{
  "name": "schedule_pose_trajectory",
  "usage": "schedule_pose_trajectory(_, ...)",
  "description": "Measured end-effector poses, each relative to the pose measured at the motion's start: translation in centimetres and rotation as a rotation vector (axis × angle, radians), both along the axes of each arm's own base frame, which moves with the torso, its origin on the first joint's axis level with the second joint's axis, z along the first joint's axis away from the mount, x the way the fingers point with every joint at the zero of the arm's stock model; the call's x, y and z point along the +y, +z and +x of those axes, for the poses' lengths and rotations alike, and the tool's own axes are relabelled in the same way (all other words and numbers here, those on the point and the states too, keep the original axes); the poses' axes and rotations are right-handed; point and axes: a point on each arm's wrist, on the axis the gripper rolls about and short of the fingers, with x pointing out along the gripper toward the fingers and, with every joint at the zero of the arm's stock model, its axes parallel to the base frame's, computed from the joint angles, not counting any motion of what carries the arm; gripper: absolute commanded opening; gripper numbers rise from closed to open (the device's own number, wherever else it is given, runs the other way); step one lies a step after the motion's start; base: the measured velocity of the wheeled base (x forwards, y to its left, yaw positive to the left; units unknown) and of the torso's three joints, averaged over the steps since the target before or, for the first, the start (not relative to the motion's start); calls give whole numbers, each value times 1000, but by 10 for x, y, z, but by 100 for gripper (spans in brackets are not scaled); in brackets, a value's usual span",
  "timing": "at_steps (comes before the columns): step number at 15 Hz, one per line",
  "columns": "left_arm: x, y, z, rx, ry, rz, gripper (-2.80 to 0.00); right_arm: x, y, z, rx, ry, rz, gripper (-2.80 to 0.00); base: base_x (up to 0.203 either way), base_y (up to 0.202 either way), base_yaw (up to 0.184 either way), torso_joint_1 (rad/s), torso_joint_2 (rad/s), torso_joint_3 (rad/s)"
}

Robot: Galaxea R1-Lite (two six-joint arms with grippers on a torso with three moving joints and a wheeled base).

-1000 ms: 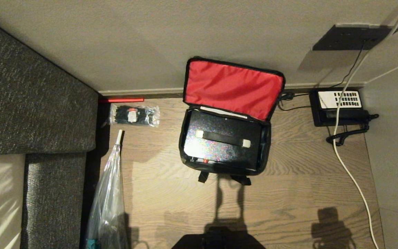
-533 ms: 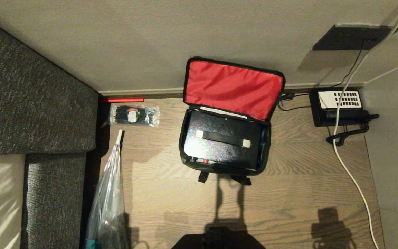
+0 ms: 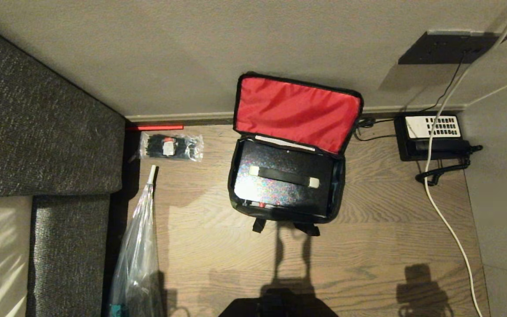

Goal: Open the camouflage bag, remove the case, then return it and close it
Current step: Close the top of the storage box

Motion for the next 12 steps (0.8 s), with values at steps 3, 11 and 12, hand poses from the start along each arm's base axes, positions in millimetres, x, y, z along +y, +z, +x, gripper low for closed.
schedule_pose_trajectory(3,0,0,0,0,0,0,-280,0,0,0,0,0,0,-280,0,0,0,0,0,0)
schedule_pose_trajectory(11,0,0,0,0,0,0,-280,0,0,0,1,0,0,-280,0,0,0,0,0,0)
schedule_pose_trajectory(12,0,0,0,0,0,0,-280,0,0,0,1,0,0,-280,0,0,0,0,0,0)
